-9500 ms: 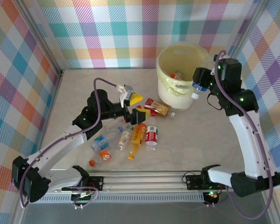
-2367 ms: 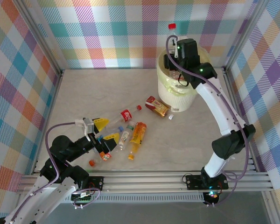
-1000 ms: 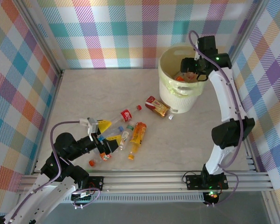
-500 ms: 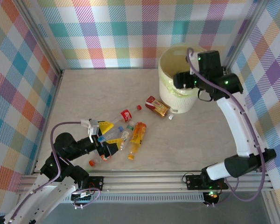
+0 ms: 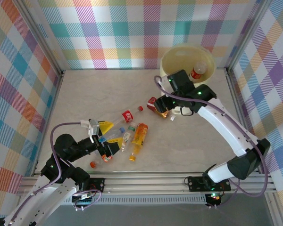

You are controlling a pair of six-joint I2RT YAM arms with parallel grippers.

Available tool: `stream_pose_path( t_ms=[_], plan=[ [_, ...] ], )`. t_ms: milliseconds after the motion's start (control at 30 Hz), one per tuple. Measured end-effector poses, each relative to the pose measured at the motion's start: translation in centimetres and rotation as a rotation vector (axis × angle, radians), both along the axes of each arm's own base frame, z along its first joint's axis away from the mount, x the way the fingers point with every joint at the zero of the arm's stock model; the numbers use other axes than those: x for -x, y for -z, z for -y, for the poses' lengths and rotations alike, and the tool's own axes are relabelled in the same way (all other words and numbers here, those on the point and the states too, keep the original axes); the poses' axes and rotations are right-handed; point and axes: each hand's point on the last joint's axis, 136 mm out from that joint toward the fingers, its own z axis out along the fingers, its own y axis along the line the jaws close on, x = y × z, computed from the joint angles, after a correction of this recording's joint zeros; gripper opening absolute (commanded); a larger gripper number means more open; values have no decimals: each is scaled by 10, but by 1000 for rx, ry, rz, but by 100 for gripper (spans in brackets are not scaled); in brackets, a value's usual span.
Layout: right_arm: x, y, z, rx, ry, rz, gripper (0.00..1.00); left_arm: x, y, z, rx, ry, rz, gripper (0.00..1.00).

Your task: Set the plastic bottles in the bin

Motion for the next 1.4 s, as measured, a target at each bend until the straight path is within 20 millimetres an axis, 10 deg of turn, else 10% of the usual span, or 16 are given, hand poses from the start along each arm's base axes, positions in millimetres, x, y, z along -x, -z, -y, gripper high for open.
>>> stream_pose_path(
  t_ms=[633, 1400],
  plan=[
    [-65, 143, -3, 391, 51, -41, 75, -2, 4, 1, -12, -3, -9, 100],
    [-93, 201, -10, 525, 38, -42, 74, -4, 9, -1, -27, -18, -24, 100]
  ],
)
